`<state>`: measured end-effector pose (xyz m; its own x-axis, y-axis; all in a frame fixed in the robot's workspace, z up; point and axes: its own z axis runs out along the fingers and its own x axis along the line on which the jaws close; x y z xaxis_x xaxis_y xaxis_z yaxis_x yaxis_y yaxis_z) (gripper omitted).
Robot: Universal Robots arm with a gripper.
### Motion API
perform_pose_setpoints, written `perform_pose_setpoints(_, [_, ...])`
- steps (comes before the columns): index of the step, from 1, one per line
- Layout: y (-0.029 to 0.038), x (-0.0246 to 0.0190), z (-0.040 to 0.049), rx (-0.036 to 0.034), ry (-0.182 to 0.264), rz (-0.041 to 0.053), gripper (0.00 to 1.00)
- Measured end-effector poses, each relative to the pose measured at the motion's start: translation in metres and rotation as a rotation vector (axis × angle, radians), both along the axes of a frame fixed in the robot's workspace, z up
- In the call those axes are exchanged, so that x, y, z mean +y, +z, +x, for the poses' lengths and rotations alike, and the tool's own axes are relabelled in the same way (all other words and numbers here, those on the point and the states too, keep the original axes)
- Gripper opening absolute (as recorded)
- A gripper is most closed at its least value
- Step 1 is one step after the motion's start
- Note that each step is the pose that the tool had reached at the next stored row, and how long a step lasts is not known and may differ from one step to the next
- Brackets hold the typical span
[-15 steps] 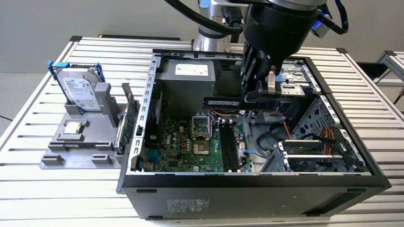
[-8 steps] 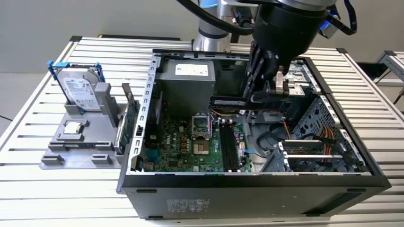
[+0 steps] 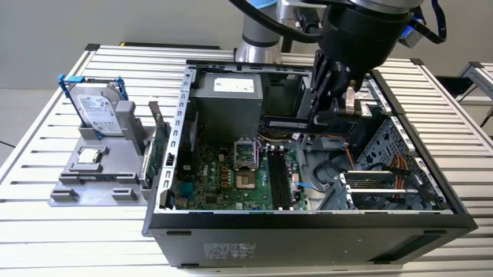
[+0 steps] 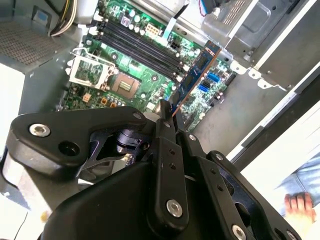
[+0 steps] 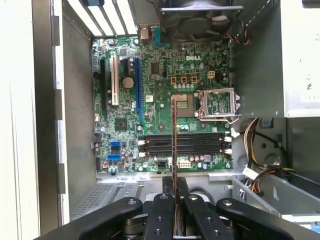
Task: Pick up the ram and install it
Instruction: 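Pick up the ram and move it above insertion slot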
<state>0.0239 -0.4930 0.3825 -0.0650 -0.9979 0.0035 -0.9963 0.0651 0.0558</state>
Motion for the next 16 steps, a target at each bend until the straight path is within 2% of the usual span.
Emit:
perform_pose_setpoints(6, [0.0000,0.0033,0.0040,0.0000,-0.009,0.0000,0.00])
perform_pose_setpoints(16, [0.0000,0.0202,0.0073,0.0000,-0.009,-0.0004,0.00])
